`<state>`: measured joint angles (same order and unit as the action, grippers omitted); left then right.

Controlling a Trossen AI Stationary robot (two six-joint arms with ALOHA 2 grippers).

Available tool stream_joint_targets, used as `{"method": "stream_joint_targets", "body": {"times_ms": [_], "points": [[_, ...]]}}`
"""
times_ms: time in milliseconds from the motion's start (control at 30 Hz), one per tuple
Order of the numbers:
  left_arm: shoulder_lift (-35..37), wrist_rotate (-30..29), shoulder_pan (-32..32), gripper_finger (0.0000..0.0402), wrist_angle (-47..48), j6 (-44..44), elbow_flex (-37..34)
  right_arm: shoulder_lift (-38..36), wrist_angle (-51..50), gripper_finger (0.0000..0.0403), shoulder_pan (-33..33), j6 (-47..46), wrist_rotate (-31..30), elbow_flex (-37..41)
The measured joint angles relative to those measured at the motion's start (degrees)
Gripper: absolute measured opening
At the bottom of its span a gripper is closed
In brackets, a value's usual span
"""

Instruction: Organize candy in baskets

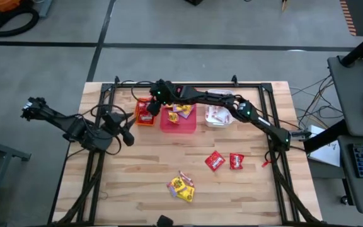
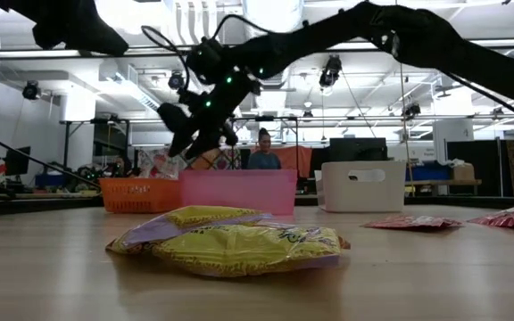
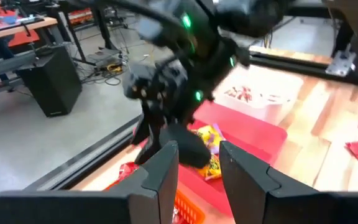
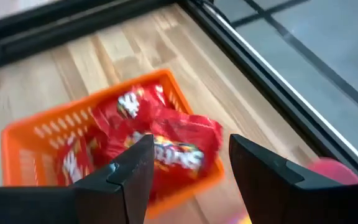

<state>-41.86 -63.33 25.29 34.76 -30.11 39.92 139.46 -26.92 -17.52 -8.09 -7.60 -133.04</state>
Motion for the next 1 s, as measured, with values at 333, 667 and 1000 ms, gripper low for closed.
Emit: {"method": "stream_joint_targets", "body": {"times_ms": [333, 667, 1000], "points": [[-3.4, 3.4, 0.0, 0.0102, 0.0, -0.9, 0.0, -8.1, -19.8, 0.0189, 3.3, 5.9, 0.3, -0.4], [-7.6, 4.5, 0.0, 0.0102, 0.0, -0.8, 0.0, -15.5, -50.2, 0.0184, 13.1, 8.1, 6.4, 0.1], [-10.8, 4.4, 0.0, 0.0102, 0.0, 0.4, 0.0, -16.3, -63.0, 0.0183, 24.8, 0.4, 8.3, 3.5]]}}
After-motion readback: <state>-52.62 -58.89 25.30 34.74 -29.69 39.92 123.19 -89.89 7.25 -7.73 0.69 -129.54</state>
